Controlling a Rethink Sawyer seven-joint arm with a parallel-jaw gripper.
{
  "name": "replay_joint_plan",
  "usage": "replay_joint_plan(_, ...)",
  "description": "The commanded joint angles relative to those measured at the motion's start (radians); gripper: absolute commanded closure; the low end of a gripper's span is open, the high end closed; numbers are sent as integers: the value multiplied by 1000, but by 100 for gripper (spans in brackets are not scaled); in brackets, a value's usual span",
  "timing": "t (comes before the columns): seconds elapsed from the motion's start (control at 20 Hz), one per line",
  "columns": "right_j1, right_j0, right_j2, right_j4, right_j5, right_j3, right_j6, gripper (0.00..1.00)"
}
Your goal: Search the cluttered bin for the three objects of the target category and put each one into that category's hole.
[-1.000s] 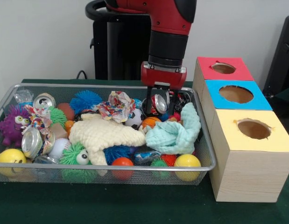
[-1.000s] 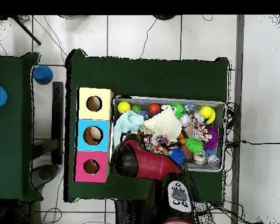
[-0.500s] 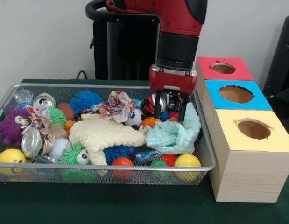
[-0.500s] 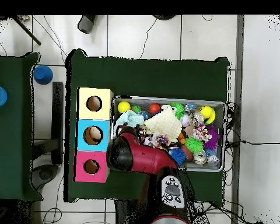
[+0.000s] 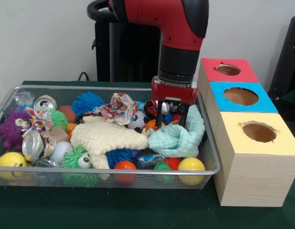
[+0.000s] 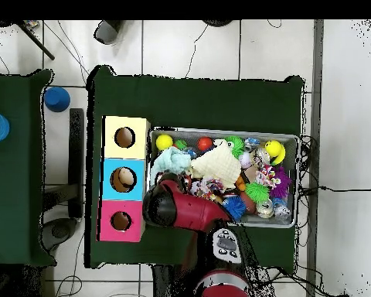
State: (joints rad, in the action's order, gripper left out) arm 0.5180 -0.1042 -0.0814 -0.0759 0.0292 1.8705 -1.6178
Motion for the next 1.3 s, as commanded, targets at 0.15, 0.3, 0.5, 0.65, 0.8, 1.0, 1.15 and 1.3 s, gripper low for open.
replay_joint_plan(0.15, -114, -29, 98, -32, 14, -49, -199, 0)
replay_joint_plan(0.3, -134, -35, 107, -30, -1, -49, -192, 0)
replay_joint_plan(0.5, -152, -55, 135, -29, -19, -42, -188, 0)
replay_joint_plan(0.65, -158, -68, 153, -33, -28, -33, -192, 0)
replay_joint_plan(0.8, -162, -77, 163, -27, -27, -24, -190, 0)
replay_joint_plan(1.0, -164, -77, 162, -2, 9, 13, -192, 0)
replay_joint_plan(1.15, -168, -70, 152, 10, 33, 37, -198, 0)
replay_joint_plan(1.3, -168, -65, 146, 18, 44, 54, -200, 0)
